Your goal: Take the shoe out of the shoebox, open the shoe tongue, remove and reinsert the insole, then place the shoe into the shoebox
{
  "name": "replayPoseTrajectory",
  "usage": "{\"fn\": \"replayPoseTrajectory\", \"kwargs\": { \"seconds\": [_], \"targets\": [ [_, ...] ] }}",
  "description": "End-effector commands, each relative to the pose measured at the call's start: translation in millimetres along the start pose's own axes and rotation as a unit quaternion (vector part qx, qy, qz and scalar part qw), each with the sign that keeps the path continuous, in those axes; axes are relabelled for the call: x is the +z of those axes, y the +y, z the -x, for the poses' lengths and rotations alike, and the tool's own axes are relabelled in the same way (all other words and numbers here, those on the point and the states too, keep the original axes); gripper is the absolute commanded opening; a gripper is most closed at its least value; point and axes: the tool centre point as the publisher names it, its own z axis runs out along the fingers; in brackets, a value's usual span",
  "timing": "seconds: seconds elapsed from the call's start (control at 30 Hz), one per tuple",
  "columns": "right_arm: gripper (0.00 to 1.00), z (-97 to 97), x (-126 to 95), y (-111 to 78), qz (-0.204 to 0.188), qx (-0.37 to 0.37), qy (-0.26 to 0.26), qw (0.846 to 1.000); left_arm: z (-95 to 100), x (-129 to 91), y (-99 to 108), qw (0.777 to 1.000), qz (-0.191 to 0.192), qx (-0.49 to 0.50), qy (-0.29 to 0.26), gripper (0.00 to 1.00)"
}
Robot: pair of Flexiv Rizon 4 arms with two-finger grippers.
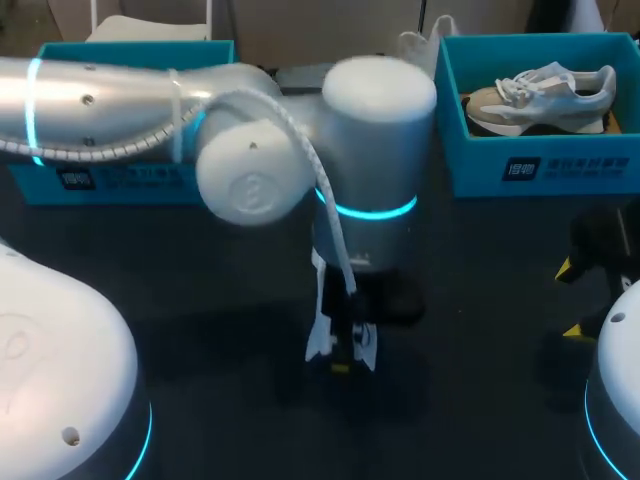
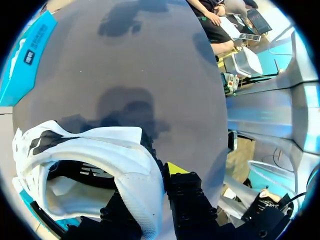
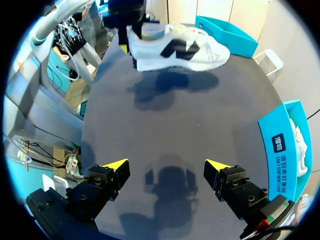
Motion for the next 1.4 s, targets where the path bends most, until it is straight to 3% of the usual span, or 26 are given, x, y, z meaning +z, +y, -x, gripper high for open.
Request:
{"fn": "replayPoseTrajectory", "kwargs": {
  "seconds": [0.03,0.23,0.83,1.13,1.4],
  "targets": [
    [1.0,-1.0,0.4,0.1,-0.001,0.0,-0.001,1.0,5.3,-52.0,36.4,1.0,-0.008,-0.003,-0.009,0.0],
    [1.0,-1.0,0.4,0.1,-0.001,0.0,-0.001,1.0,24.8,-72.7,60.8,1.0,-0.014,-0.015,-0.019,0.0],
    [1.0,-1.0,0.4,0.1,-0.001,0.0,-0.001,1.0,27.1,-76.2,63.6,0.999,-0.011,-0.014,-0.028,0.0],
    [1.0,-1.0,0.4,0.1,-0.001,0.0,-0.001,1.0,55.2,-119.7,113.9,0.998,-0.029,-0.013,-0.059,0.0],
    [1.0,-1.0,0.4,0.1,-0.001,0.0,-0.001,1.0,83.9,-159.2,162.0,0.995,-0.007,-0.051,-0.09,0.0]
  ]
}}
